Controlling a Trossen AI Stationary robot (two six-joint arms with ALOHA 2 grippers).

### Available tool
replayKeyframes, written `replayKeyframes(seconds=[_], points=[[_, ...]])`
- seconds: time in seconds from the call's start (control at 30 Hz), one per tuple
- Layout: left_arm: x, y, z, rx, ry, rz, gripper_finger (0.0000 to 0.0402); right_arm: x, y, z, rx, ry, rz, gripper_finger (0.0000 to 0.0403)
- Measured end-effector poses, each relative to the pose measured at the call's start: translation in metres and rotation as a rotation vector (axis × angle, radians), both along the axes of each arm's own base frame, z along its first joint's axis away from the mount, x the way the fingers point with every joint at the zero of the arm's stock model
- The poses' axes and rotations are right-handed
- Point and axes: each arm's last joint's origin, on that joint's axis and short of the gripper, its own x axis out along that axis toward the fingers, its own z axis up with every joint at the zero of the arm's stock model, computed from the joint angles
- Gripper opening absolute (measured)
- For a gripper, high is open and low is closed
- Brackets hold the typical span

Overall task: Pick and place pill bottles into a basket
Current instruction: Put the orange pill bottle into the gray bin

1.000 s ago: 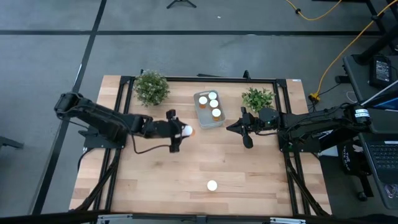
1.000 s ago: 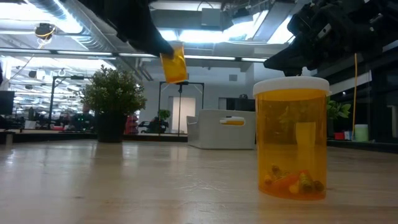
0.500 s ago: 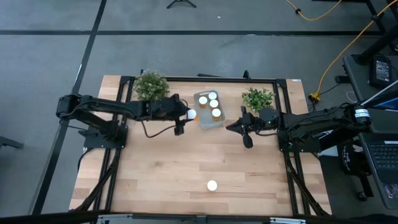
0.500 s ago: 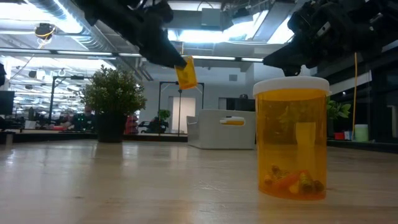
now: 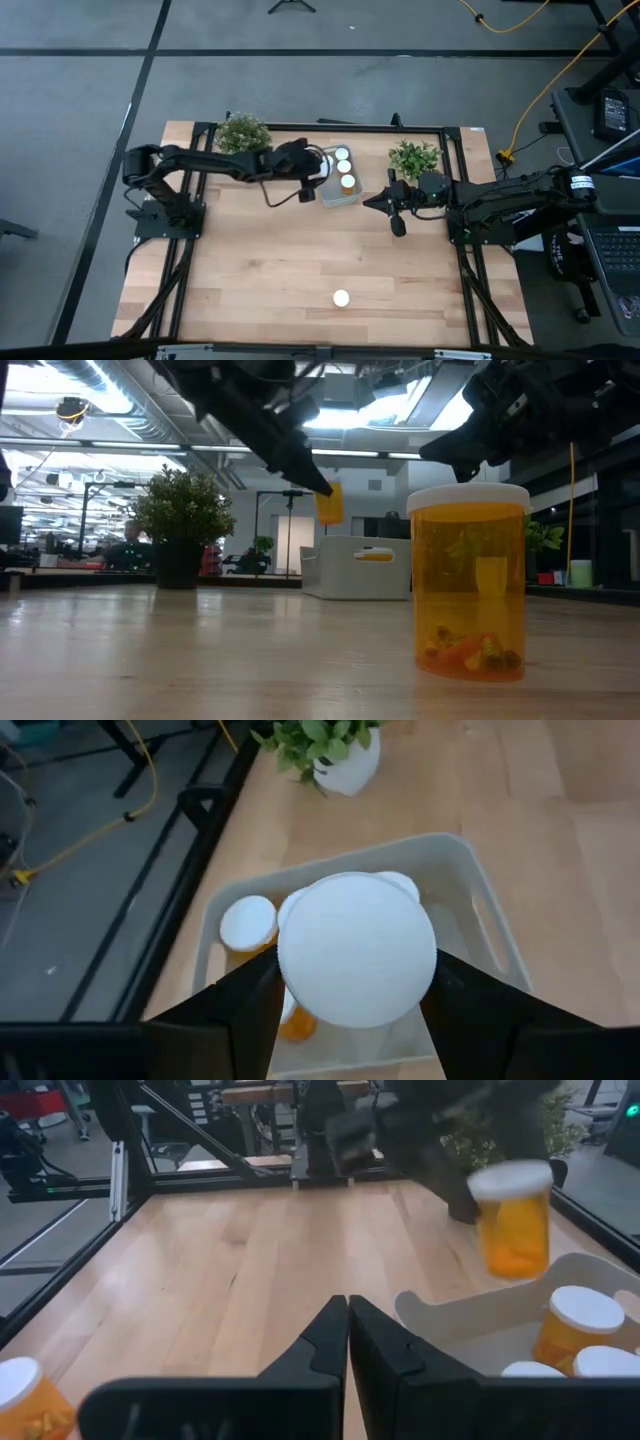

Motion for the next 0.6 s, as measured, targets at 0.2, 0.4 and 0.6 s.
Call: replayKeyframes(seconds=[0.2,0.4,0.6], points=[[0.017,0.017,-0.016,-0.043,0.039,-0.024,0.021,0.0,0.0,0.0,-0.004,-0.004,0.001,0.0018],[0.025,0.023,-0.031,-0.054,0.066,-0.011,0.021,0.0,0.0,0.0,-0.029,0.0,0.005,0.0018],[0.029,0.024,-0.044,-0.09,0.087,0.007,0.021,0.0,0.0,-0.001,-0.027,0.007,0.005,0.0018]])
